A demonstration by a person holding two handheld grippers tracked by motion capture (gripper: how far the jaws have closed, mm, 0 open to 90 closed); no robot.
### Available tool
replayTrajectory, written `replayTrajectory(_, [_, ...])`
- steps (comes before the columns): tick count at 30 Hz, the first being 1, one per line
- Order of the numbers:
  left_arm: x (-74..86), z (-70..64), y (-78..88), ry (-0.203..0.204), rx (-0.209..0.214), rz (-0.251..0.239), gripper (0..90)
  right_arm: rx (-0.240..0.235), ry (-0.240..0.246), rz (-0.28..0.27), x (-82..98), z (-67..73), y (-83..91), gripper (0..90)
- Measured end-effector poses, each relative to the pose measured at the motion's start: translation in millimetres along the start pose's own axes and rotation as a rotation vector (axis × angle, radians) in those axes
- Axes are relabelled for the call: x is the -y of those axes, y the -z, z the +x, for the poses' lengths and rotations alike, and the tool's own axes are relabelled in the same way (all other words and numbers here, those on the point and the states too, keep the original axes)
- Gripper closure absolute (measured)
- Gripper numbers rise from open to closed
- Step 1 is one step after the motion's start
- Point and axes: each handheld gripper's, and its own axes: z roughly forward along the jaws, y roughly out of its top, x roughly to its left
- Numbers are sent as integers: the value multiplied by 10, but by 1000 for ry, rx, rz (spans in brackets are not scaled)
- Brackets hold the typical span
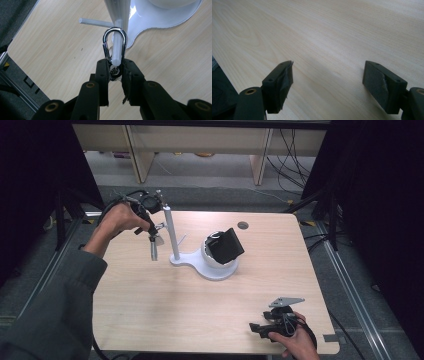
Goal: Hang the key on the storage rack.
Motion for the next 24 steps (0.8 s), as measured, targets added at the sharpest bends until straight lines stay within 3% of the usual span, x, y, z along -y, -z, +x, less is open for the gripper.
replayTrajectory(9, [70,32,-26,22,18,-24,732,2,5,-2,-1,-5,-2,251])
replayTrajectory(12, [121,70,14,42,26,-46,715,4,19,-6,-4,-17,-4,251])
replayTrajectory(16, [187,97,81,62,32,-58,696,3,1,0,-3,-3,-2,251])
replayTrajectory(20, [245,108,121,63,40,-57,679,6,17,-1,-6,-15,0,250])
replayTrajectory(22, [271,118,144,59,43,-62,672,3,-2,-1,-3,0,-3,251])
replayTrajectory(23, [284,108,145,73,46,-69,669,6,21,-7,-6,-21,-4,251])
replayTrajectory(24, [297,115,155,55,45,-56,662,3,-4,-1,-4,0,-2,251])
